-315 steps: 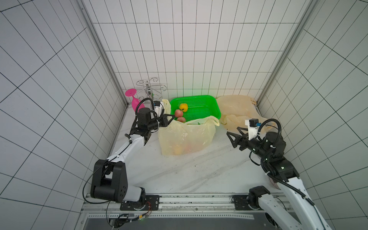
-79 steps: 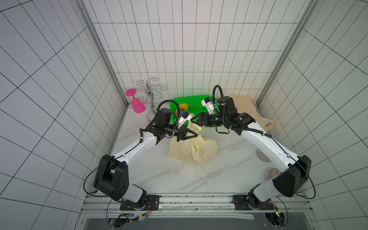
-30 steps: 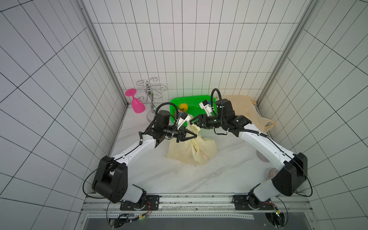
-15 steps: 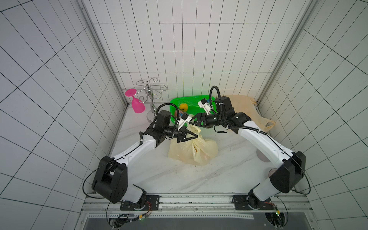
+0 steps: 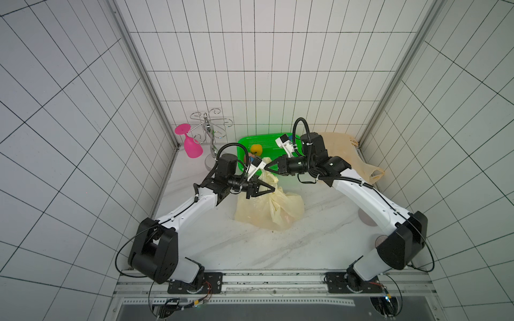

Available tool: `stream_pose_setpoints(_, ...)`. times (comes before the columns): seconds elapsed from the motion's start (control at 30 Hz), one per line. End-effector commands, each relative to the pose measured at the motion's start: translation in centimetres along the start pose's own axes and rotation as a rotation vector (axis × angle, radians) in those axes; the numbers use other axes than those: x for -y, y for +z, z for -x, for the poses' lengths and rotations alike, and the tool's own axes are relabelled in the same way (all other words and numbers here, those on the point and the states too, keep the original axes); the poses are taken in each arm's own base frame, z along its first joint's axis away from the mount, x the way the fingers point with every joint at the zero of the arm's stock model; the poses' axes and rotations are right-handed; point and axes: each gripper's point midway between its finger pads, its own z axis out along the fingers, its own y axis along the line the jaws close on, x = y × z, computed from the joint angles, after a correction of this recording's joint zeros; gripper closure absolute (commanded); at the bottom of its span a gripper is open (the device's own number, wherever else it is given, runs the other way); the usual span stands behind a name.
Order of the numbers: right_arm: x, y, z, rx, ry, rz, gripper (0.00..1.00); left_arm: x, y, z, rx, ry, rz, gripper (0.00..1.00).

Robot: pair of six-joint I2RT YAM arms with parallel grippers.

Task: Place the peach into a plastic bag & tie a knot
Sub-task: Cross the plastic bag at the center of the board.

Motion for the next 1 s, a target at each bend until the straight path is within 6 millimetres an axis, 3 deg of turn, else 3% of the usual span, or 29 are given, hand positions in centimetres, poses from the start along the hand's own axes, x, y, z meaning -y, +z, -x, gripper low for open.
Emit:
stream_pose_setpoints(0.0,-0.4,-2.0,1.7,0.133,-0.022,0.012,1.0,0.8,-0.5,1.0,0.019,0.014,0.005,0.81)
stream_pose_setpoints(0.27,1.5,-3.2,1.2,0.233,-0.01,-0.012,1.0,-0.3,-0.9,0.5,0.036,-0.062,0.03,0.82)
stream_pose_setpoints(0.7,4.1,-4.8,0.0,0.287,-0.004,-0.067,1.0,-2.6,-1.6,1.4,0.127,-0.216,0.08,0.96)
stream_pose_setpoints(0.97,4.8,-6.0,-1.5,0.295,-0.102,-0.124,1.0,-3.1,-1.9,1.2,0.144,-0.26,0.1,0.93)
